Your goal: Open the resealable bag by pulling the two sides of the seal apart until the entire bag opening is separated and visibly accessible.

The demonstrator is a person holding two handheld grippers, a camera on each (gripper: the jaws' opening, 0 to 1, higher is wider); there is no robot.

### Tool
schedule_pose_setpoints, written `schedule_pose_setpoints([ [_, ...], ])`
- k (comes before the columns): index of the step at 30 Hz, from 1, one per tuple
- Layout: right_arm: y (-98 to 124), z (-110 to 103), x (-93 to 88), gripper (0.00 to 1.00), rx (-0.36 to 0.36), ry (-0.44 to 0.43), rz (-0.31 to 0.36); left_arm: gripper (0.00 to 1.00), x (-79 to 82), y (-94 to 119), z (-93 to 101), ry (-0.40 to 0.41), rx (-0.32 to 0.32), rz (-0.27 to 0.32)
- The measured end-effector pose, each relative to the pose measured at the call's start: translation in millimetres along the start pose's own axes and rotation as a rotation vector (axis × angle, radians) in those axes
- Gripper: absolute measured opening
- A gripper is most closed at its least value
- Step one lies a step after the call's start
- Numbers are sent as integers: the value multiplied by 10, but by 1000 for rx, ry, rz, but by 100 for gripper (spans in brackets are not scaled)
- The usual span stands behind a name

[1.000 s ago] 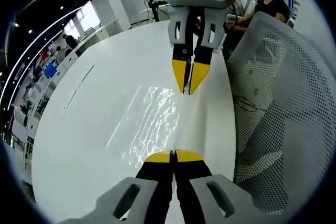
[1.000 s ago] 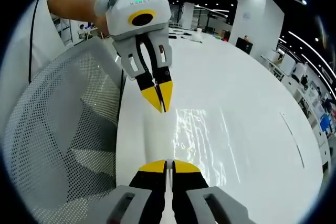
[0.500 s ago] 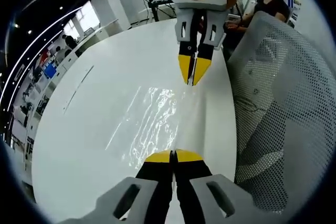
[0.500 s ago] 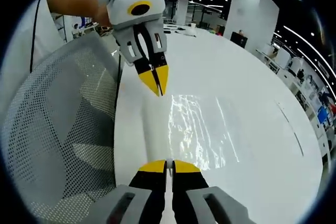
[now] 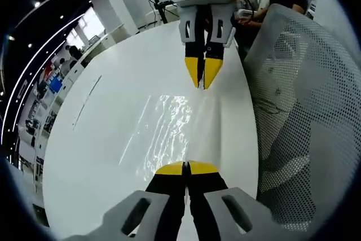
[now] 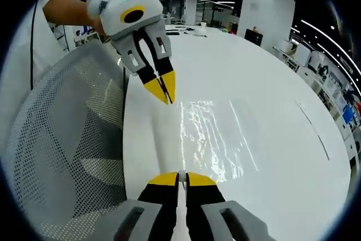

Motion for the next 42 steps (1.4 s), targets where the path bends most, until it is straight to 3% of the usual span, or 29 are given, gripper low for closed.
schedule_pose_setpoints([
  [4,-18,-39,64,12,34,-38,22,0,25,-3,-1,-59,23,-3],
  [18,22,18,327,11,23,-16,96,0,45,-23,29,-104,24,0],
  [27,-54,87,314,11,24,-71,81,0,53,-23,48,-109,24,7],
  [35,-123,31,285,10,60,-101,60,0,70,-39,75,-119,19,25],
  [42,-193,-59,274,8,109,-120,31,0,86,-36,61,-78,18,47],
])
Point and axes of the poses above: the point that each gripper's makers call its tool centre point, and the gripper's own axes: y roughly backward along the fingers, z roughly to its right, x roughly out of its top, the point moved 6 cm from there along y, roughly backward along the fingers, and after that the axes turned 3 degrees about -x, right-handed, at the moved point
